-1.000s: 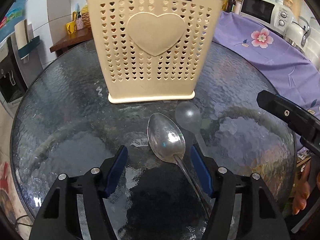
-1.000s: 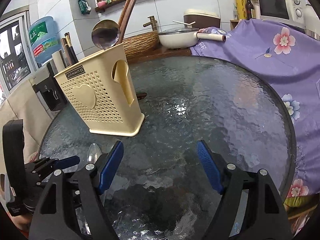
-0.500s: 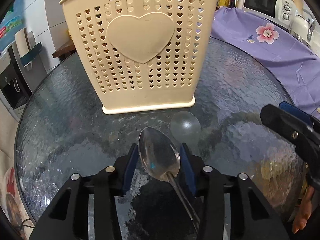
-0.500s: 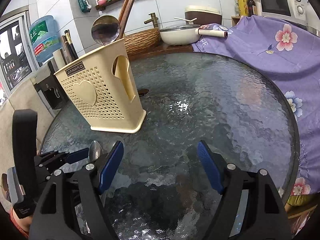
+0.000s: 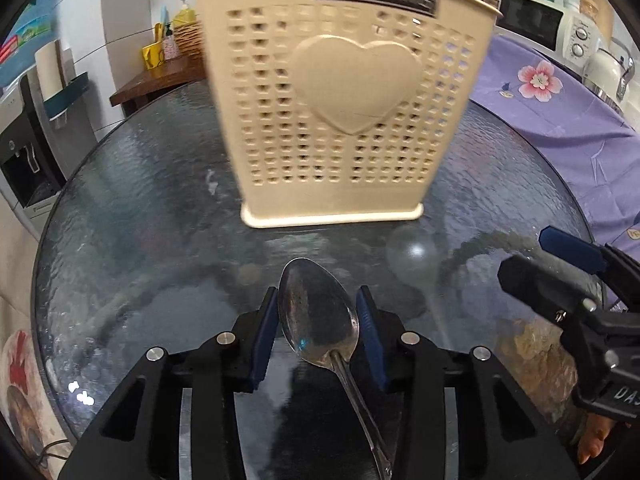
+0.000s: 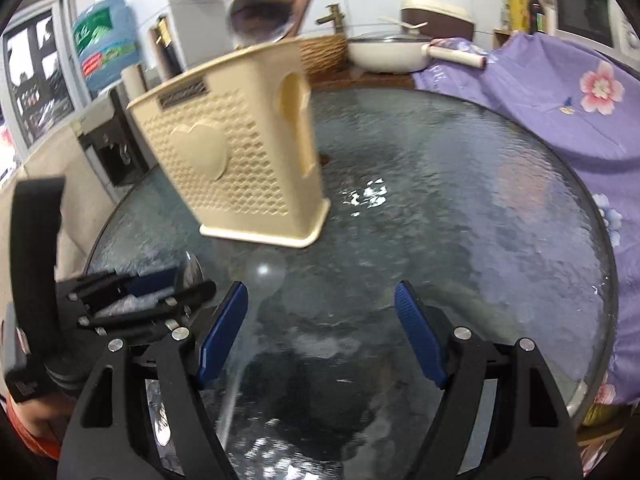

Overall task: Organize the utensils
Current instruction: 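Grasp the silver spoon with the left tool while the right tool grasps the clear spoon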

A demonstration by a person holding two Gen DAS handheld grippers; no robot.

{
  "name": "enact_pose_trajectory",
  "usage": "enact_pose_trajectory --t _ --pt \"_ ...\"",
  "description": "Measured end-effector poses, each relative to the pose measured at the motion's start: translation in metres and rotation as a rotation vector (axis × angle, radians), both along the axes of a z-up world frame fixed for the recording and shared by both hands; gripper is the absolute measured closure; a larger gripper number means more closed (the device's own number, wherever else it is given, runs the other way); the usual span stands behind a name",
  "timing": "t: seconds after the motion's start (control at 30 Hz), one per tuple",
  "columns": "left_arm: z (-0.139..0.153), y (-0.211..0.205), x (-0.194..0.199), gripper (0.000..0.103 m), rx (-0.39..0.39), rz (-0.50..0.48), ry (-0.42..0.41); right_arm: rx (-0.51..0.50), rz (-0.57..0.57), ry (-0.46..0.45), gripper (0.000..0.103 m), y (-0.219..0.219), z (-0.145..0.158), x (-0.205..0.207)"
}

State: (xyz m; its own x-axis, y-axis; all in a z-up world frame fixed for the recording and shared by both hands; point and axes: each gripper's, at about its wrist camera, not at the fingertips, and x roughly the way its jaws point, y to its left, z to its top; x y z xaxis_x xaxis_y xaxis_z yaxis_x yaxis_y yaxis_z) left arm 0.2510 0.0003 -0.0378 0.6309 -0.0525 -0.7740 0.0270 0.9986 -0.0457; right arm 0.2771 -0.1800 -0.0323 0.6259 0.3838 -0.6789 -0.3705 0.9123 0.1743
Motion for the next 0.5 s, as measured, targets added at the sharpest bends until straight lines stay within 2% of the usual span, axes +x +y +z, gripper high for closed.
enact_pose_trajectory --t 0.17,0.23,0.5 --pt "0.005 0.038 -0.003 0.064 -0.055 0.050 0.002 -0.062 0.074 0.048 0.028 0.034 -0.012 0.003" --pt "0.007 0.047 -0.003 0.064 -0.067 0.066 -0.003 -0.087 0.087 0.062 0.034 0.043 -0.016 0.004" --pt "0.009 0.055 -0.003 0.065 -0.092 0.066 -0.018 -0.146 0.087 0.102 0.043 0.069 -0.027 0.018"
